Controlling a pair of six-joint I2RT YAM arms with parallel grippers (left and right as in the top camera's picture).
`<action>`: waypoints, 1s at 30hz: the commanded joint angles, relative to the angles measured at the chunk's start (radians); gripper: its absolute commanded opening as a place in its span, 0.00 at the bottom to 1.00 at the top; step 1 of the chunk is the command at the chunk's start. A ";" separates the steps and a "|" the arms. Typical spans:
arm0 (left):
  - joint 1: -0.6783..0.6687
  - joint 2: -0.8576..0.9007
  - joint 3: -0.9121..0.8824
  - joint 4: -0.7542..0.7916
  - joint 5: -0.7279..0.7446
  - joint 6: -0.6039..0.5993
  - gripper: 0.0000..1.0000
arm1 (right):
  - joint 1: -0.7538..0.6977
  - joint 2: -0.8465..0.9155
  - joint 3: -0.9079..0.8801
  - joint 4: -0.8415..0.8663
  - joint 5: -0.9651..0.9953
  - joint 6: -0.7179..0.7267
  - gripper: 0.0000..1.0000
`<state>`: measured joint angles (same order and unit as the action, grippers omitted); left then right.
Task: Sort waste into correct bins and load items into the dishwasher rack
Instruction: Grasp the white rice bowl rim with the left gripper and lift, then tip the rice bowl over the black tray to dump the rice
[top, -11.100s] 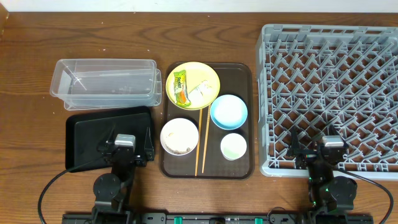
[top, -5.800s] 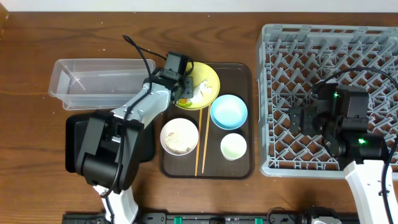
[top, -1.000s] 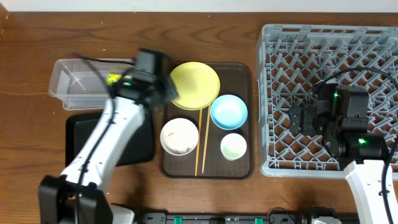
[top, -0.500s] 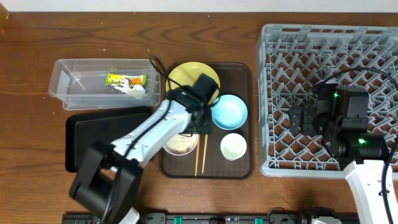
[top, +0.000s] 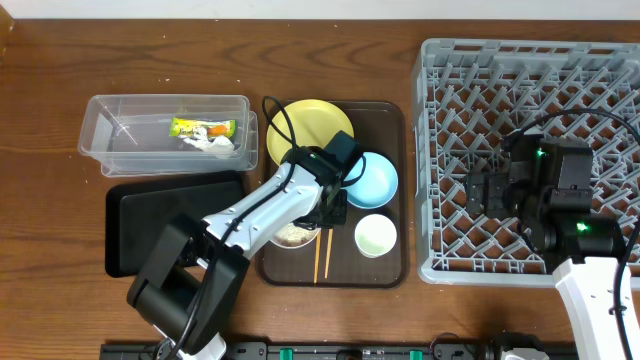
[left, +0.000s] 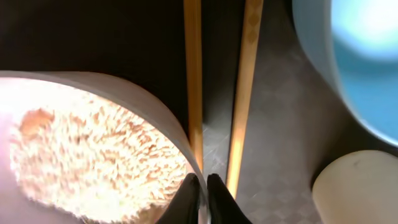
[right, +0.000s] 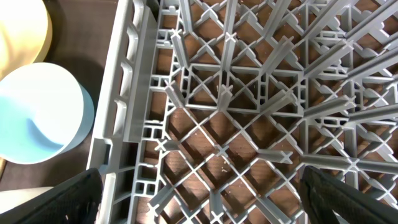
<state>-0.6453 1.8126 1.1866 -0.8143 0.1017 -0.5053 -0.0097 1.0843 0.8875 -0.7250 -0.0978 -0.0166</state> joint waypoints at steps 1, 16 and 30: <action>0.000 0.003 -0.007 -0.008 -0.008 -0.004 0.06 | 0.013 -0.002 0.022 -0.002 -0.008 -0.014 0.99; 0.070 -0.329 0.005 -0.107 -0.005 0.108 0.06 | 0.013 -0.002 0.022 -0.001 -0.008 -0.014 0.99; 0.687 -0.442 -0.023 -0.184 0.596 0.518 0.06 | 0.013 -0.002 0.022 -0.002 -0.008 -0.014 0.99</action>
<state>-0.0681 1.3689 1.1843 -0.9905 0.4404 -0.1532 -0.0097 1.0843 0.8875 -0.7254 -0.0978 -0.0166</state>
